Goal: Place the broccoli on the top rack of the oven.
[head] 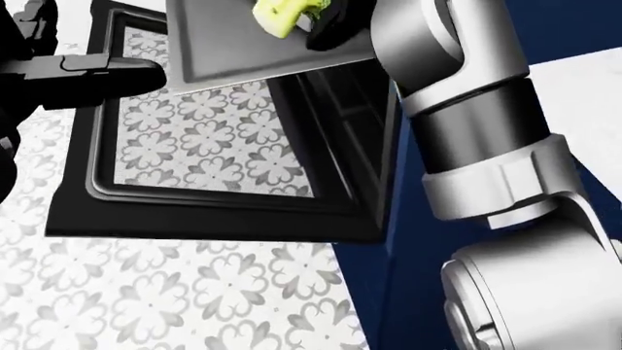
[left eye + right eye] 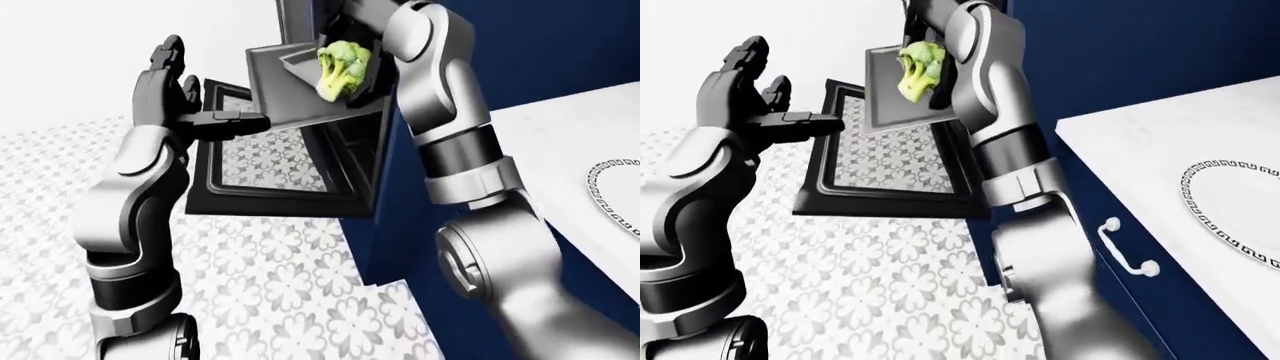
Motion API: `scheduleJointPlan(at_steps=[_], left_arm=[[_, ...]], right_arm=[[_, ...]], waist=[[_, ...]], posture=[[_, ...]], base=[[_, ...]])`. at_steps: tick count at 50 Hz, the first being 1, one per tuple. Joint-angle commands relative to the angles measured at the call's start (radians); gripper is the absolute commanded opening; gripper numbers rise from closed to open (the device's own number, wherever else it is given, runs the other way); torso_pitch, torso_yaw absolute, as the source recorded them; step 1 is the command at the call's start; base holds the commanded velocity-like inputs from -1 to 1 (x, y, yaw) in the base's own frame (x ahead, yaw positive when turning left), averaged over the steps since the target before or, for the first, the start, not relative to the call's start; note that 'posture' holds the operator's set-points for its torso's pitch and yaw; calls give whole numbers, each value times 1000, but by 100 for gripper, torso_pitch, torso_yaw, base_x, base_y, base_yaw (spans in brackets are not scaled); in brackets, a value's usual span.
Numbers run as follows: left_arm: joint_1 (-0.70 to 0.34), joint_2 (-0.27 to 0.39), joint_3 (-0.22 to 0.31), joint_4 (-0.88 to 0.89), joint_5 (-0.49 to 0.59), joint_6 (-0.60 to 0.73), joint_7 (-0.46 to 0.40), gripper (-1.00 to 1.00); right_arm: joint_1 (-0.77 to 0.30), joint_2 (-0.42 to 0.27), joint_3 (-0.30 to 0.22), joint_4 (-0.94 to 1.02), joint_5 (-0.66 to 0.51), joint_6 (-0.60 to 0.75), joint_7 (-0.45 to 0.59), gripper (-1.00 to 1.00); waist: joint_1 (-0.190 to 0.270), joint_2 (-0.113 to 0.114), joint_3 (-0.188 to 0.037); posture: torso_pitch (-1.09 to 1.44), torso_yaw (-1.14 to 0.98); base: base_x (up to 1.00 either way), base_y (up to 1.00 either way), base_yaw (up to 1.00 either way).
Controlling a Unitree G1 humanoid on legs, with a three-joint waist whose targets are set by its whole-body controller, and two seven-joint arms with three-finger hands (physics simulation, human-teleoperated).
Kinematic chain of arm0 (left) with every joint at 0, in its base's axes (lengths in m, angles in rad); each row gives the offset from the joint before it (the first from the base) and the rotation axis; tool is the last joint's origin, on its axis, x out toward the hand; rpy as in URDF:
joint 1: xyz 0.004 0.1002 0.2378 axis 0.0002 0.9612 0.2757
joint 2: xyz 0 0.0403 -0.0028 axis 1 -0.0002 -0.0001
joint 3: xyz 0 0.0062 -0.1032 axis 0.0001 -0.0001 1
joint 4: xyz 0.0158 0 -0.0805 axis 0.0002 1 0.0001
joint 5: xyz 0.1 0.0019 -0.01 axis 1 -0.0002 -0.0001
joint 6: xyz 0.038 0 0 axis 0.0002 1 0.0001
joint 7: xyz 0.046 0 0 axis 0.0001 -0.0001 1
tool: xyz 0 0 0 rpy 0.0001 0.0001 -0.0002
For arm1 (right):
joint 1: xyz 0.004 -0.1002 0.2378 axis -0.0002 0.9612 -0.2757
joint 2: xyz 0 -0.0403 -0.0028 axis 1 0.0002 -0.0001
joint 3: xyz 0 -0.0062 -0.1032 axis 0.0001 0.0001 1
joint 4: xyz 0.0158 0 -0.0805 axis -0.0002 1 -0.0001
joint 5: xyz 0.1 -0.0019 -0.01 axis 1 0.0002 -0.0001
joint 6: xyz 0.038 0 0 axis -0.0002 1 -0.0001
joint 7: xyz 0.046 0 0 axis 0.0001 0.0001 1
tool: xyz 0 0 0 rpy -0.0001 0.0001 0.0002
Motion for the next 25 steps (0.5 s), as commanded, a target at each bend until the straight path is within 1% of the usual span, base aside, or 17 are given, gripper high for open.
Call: scheduleJointPlan(at_steps=[1, 3, 4, 5, 7, 8, 9, 11, 13, 14, 17, 18, 19, 20, 21, 22, 25], left_arm=[[-18, 14, 13, -25, 5, -31, 2, 100], [-17, 13, 13, -24, 6, -33, 3, 100], [-18, 12, 13, -23, 6, -34, 3, 100], [-20, 12, 12, -21, 6, -33, 4, 100], [-23, 12, 11, -17, 6, -34, 4, 100], [-22, 11, 10, -18, 6, -35, 4, 100], [-23, 11, 10, -17, 7, -34, 4, 100], [-26, 11, 9, -15, 8, -34, 5, 100], [-28, 10, 8, -12, 8, -34, 5, 100], [-29, 10, 7, -11, 9, -35, 4, 100], [-27, 8, 7, -12, 9, -36, 5, 100], [-27, 8, 7, -12, 9, -36, 5, 100], [-28, 9, 7, -12, 9, -36, 4, 100], [-27, 8, 8, -12, 9, -36, 5, 100], [-24, 8, 8, -12, 9, -38, 4, 100], [-23, 9, 8, -13, 9, -39, 3, 100], [-22, 9, 9, -15, 8, -37, 4, 100]], right_arm=[[-40, 0, -2, -35, 3, -15, -20, -100], [-40, 0, -1, -33, 4, -19, -20, -100], [-42, 0, -1, -31, 6, -23, -22, -100], [-44, -1, 0, -29, 6, -24, -20, -100], [-48, -4, 2, -22, 3, -30, -19, -100], [-48, -6, 1, -19, 3, -33, -23, -100], [-48, -7, 0, -19, 2, -32, -22, -100], [-43, -9, 1, -24, -2, -34, -18, -100], [-44, -10, -1, -29, -3, -30, -13, -100], [-44, -12, -1, -28, -4, -33, -16, -100], [-38, -11, -1, -39, -5, -30, -11, -100], [-35, -10, -1, -41, -5, -31, -10, -100], [-36, -11, -2, -39, -5, -33, -13, -100], [-37, -11, -2, -37, -5, -34, -14, -100], [-37, -9, -2, -35, -5, -35, -18, -100], [-37, -7, -4, -34, -4, -31, -21, -100], [-35, -5, -2, -36, -4, -26, -18, -100]], waist=[[4, 0, -31], [-1, 51, -39], [-14, 46, -47], [-6, 37, -36], [-6, 35, -49], [3, 43, -76], [23, 50, -81], [22, 71, -69], [33, 64, -82], [33, 58, -79], [22, 13, -48], [17, -11, -42], [13, -48, -50], [-5, -98, -66], [-15, -49, -52], [-7, -50, -36], [3, -43, -42]], posture=[[0, 0], [0, 0], [0, 0], [0, 0], [0, 0], [0, 0], [0, 0], [0, 0], [0, 0], [0, 0], [0, 0], [0, 0], [0, 0], [0, 0], [0, 0], [0, 0], [0, 0]], base=[[0, 0, 0], [0, 0, 0], [0, 0, 0], [0, 0, 0], [0, 0, 0], [0, 0, 20], [0, 0, 76], [-3, 0, 100], [-3, 0, 100], [-5, 0, 100], [-4, 0, 100], [-4, 0, 92], [-4, 0, 84], [-4, 0, 84], [0, 0, 17], [0, 0, 0], [0, 0, 0]])
